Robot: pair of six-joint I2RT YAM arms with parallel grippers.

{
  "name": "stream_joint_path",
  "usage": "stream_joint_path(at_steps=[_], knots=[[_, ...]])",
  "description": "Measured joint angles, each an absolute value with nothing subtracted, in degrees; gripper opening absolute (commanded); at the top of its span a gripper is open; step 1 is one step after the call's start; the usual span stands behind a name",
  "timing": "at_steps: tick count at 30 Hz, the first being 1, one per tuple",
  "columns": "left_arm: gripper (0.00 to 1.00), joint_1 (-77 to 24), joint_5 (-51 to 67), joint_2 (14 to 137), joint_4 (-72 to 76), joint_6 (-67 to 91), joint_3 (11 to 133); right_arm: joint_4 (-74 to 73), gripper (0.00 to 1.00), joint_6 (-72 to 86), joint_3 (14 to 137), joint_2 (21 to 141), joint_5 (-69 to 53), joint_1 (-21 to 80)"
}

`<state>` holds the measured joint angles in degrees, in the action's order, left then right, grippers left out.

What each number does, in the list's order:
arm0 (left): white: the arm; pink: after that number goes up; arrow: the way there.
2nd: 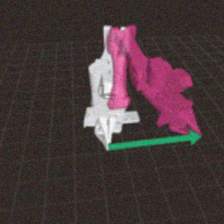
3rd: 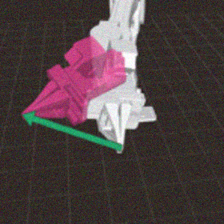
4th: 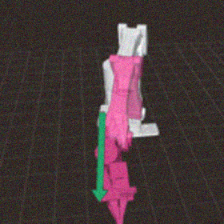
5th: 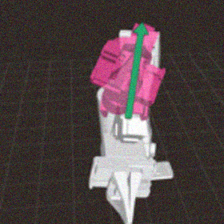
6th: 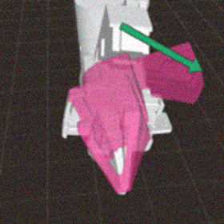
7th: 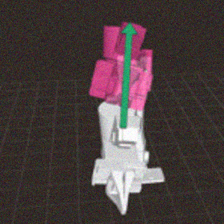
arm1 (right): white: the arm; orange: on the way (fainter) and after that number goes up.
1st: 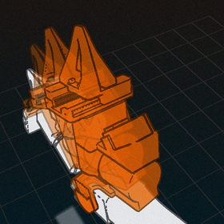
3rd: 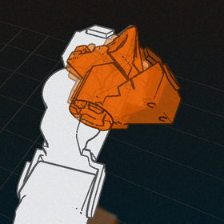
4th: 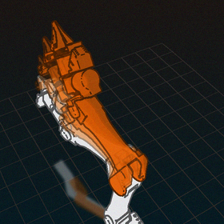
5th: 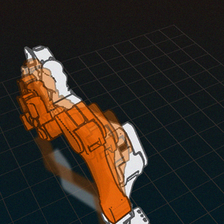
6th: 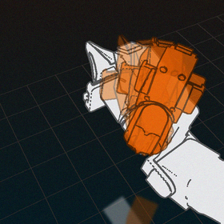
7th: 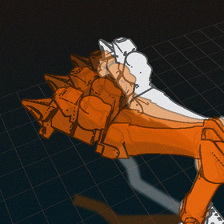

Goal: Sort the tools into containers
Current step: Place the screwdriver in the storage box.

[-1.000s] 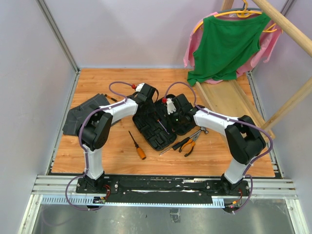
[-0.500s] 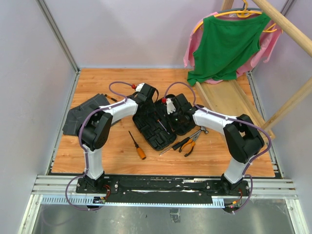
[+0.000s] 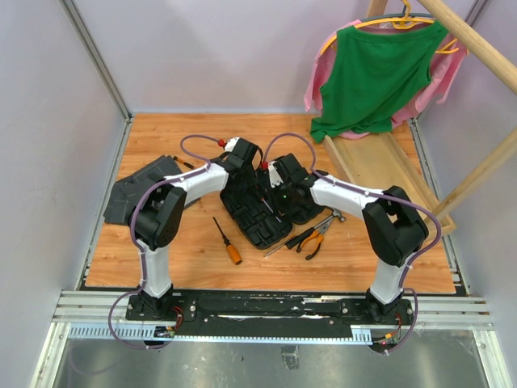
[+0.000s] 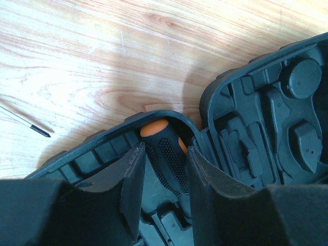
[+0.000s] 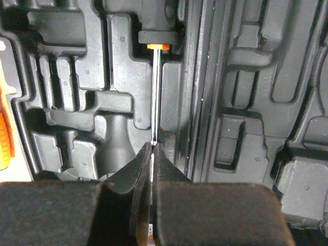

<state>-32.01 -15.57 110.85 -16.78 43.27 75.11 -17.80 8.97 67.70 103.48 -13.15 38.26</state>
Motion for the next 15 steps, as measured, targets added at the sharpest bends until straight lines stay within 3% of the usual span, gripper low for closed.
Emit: stream_joint_path(at_steps=[15], knots=[[0.36, -32.01, -15.57, 110.85, -16.34, 43.07, 75.11, -18.46, 0.01, 10.50, 67.90, 105.34, -9.43, 39.66]])
